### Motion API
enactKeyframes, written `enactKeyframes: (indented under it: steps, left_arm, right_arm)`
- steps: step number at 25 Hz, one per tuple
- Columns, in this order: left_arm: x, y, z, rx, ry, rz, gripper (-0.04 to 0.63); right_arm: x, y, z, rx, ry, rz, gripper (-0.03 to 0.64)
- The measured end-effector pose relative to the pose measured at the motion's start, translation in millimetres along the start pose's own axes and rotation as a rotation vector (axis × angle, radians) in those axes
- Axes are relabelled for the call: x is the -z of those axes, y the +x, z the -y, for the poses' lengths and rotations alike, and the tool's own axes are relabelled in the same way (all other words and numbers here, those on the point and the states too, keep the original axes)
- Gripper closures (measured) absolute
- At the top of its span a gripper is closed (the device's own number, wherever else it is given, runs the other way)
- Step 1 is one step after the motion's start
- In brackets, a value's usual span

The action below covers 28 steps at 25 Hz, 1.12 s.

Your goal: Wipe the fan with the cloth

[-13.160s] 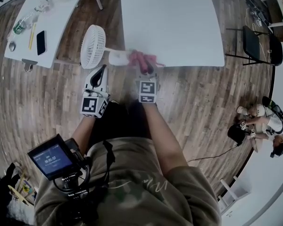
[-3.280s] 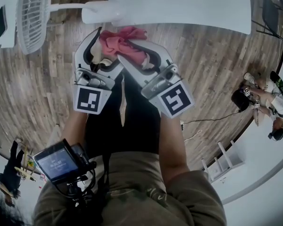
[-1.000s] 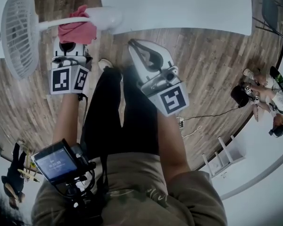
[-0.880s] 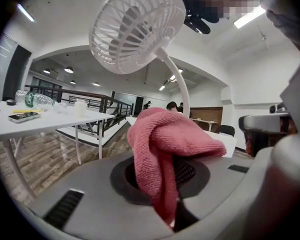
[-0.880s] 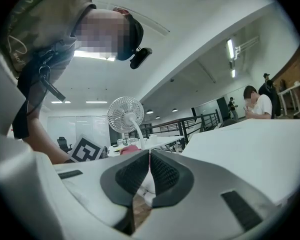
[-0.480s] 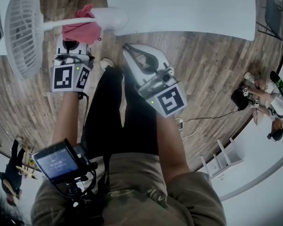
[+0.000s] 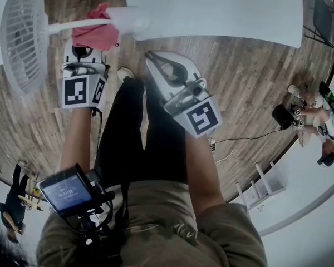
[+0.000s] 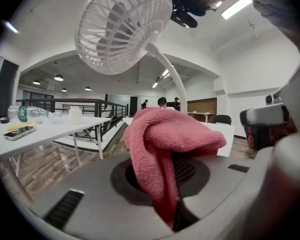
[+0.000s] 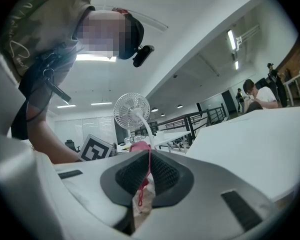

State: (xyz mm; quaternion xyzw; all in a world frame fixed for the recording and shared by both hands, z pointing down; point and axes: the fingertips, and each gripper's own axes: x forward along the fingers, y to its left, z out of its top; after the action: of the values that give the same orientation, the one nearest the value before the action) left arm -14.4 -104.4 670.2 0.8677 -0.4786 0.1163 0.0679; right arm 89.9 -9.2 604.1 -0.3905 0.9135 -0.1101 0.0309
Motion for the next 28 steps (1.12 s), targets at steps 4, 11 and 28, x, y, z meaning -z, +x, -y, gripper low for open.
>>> enactKeyframes:
  steps: [4, 11, 28]
  left_arm:
    - [1.1, 0.3, -4.5, 0.001, -0.014, -0.008, 0.509]
    - [6.7, -3.8, -11.4, -0.02, -0.032, -0.011, 0.508]
    - [15.1, -14.3, -32.1, -0.135, 0.023, -0.034, 0.511]
  right_arm:
    - [0.5, -0.7, 2.1, 0.014, 0.006, 0.01, 0.607]
    - [2.7, 0.1, 3.7, 0.022, 0.031, 0.028, 0.607]
    - [-0.2, -16.1, 11.8, 0.052, 0.043, 0.033, 0.607]
